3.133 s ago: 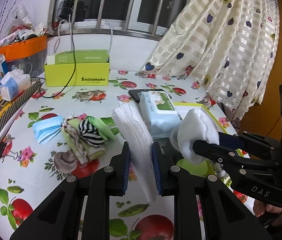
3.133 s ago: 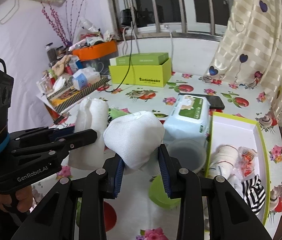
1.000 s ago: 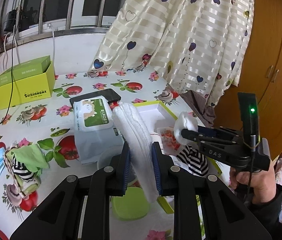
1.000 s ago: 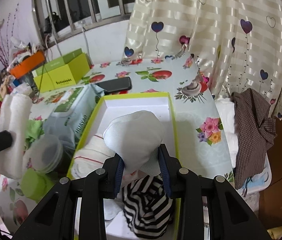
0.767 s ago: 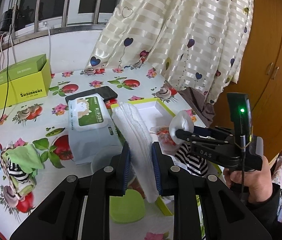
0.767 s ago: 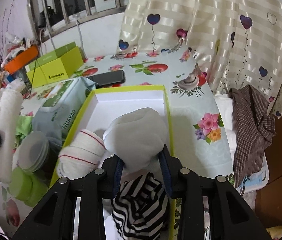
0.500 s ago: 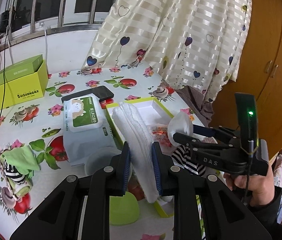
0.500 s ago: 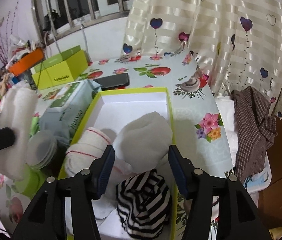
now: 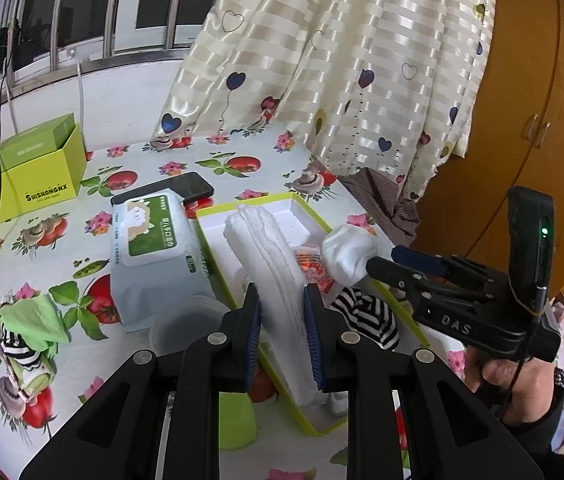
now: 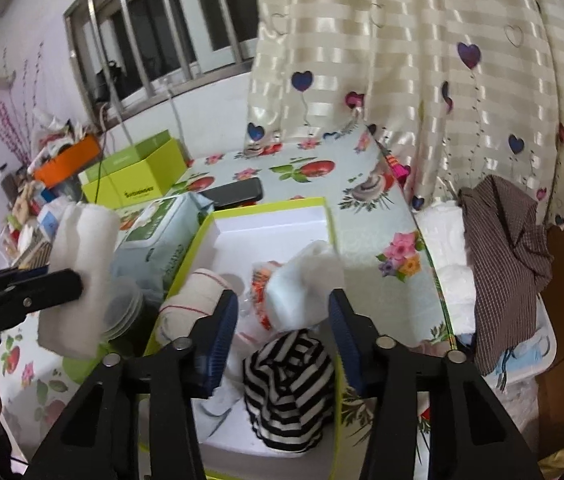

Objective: Organize soft objects
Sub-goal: 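Lower the white sock into the tray and open the right gripper while the left releases the cloth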

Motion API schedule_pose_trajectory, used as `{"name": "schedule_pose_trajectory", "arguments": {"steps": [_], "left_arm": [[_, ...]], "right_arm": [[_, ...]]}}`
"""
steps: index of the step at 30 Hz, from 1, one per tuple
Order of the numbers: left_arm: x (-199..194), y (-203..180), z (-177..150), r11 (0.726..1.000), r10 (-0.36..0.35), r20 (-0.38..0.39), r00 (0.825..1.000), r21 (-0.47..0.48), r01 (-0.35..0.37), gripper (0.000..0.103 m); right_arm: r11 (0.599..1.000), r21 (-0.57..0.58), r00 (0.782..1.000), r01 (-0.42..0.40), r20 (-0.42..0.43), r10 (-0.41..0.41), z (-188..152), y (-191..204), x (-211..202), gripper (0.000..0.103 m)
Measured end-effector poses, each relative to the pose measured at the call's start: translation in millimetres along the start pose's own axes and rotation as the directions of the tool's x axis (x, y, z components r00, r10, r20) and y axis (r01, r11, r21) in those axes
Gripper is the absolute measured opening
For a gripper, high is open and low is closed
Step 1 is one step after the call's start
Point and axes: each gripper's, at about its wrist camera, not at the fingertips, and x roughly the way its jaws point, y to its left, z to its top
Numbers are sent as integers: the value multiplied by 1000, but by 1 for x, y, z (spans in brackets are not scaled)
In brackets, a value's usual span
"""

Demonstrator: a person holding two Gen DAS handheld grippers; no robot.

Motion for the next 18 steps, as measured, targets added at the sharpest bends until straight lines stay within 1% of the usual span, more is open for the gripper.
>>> {"name": "schedule_pose_trajectory", "arguments": {"steps": [4, 9, 18], "left_arm": [[7, -5, 3, 1000, -12, -19, 1000, 6, 13, 22], [23, -13, 7, 999, -38, -49, 998, 13, 39, 22], [60, -23, 10, 994, -104, -108, 989, -34, 101, 22]], "right_arm": [[999, 33, 1000, -1, 16, 0, -2, -9, -5, 45], [998, 59, 1000, -12, 16, 11, -7, -16, -10, 45], [997, 67, 999, -29, 20, 27, -12, -21, -15, 45]]}}
